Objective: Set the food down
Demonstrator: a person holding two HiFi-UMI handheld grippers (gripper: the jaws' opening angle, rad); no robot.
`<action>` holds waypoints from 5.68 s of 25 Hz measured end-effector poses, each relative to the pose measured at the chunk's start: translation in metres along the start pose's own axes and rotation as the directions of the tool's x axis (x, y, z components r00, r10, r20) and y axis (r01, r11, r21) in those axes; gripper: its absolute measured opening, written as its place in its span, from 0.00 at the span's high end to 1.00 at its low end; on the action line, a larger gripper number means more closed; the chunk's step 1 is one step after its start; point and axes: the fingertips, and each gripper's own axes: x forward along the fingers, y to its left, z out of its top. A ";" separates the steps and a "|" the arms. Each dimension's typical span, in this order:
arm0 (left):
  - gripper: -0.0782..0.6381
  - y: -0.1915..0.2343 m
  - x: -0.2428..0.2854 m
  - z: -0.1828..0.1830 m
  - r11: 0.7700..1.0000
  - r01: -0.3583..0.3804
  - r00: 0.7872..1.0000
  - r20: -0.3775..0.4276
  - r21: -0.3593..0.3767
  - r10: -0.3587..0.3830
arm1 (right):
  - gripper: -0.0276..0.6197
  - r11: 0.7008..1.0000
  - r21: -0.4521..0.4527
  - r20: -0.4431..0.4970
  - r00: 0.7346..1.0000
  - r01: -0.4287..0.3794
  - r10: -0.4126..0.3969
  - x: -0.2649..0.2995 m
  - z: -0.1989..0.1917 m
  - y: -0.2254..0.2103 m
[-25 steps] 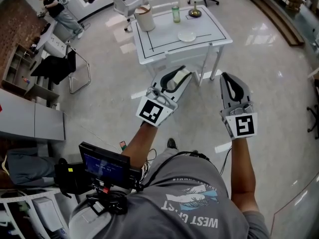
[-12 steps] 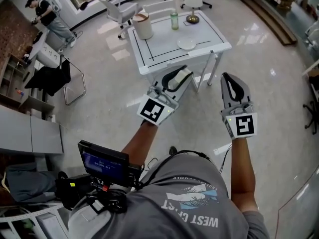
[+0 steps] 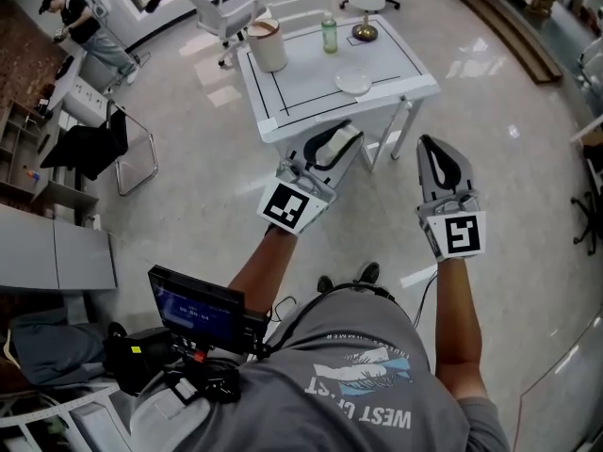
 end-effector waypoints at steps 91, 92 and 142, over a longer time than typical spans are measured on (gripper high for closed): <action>0.74 0.273 0.261 -0.391 0.990 -0.141 0.834 -0.535 0.024 0.132 | 0.95 0.958 0.143 -0.126 0.956 -0.247 0.265 0.345 -0.220 -0.208; 0.74 0.274 0.261 -0.399 0.990 -0.138 0.826 -0.550 0.023 0.128 | 0.95 0.957 0.144 -0.134 0.954 -0.250 0.269 0.347 -0.223 -0.206; 0.74 0.244 0.244 -0.596 0.954 0.252 0.477 -0.879 0.163 0.024 | 0.95 0.958 0.194 -0.308 0.914 -0.213 0.265 0.339 -0.304 -0.220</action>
